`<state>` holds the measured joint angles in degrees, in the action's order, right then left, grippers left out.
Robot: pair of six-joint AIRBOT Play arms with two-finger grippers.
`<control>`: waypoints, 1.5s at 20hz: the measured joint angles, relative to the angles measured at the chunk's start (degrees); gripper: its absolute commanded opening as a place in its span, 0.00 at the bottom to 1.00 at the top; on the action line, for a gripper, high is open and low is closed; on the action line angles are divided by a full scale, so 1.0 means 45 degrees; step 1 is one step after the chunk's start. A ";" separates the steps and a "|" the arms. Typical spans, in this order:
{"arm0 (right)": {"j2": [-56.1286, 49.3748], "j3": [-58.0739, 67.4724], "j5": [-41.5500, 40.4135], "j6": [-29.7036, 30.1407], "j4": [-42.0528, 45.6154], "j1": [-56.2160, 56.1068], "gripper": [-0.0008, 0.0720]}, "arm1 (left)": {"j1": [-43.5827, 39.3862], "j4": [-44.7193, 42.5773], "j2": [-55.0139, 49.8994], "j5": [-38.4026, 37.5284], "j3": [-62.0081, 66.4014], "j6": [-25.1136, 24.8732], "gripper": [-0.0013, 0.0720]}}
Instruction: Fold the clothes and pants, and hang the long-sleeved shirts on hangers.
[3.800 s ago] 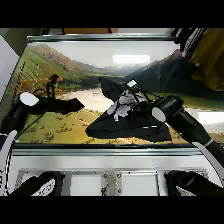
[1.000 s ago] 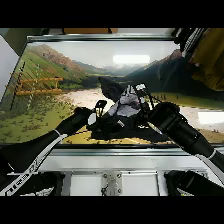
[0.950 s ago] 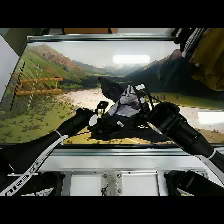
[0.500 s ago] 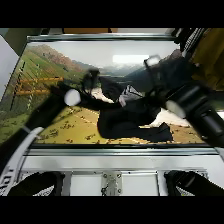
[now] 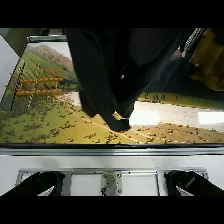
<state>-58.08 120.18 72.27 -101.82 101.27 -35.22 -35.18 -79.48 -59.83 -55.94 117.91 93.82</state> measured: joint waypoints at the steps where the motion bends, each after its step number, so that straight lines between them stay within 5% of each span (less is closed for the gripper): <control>1: 0.0121 0.0107 -0.0272 -0.0053 -0.0053 -0.0034 0.03 | -0.0131 0.0000 0.0165 0.0515 -0.0170 -0.0083 0.03; 6: 0.0151 -0.0117 -0.0976 -0.0529 0.0214 -0.0083 0.03 | 0.0024 -0.0010 -0.0107 0.1205 -0.0355 -0.0267 0.03; 11: -0.0738 -0.0869 0.1209 -0.0753 0.0656 0.0680 0.03 | 0.1855 0.0510 -0.1651 -0.1797 -0.0359 -0.0112 0.03; 18: -0.1171 -0.5731 0.5430 -0.0282 -0.0058 0.1156 0.03 | 0.3177 0.2861 -0.1253 -0.5775 -0.8242 -0.0748 0.04; 23: -0.1287 -0.9491 0.4575 -0.0797 -0.1603 0.1219 0.03 | 0.2433 0.3589 -0.1083 -0.5056 -1.3270 -0.1025 0.04; 28: -0.1753 -1.0477 0.3740 -0.1365 -0.2380 0.1229 0.03 | 0.2210 0.4027 -0.2098 -0.4478 -1.3673 -0.1447 0.04; 29: -0.1792 -1.0535 0.3648 -0.1394 -0.2463 0.1229 0.03 | 0.2195 0.4099 -0.2288 -0.4425 -1.3440 -0.1549 0.21; 30: -0.1817 -1.0579 0.3570 -0.1443 -0.2540 0.1224 0.03 | 0.2181 0.4129 -0.2448 -0.4415 -1.3172 -0.1651 0.70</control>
<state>-66.26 72.58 88.33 -108.31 89.84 -29.71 -25.36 -60.90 -70.85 -75.81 58.63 86.39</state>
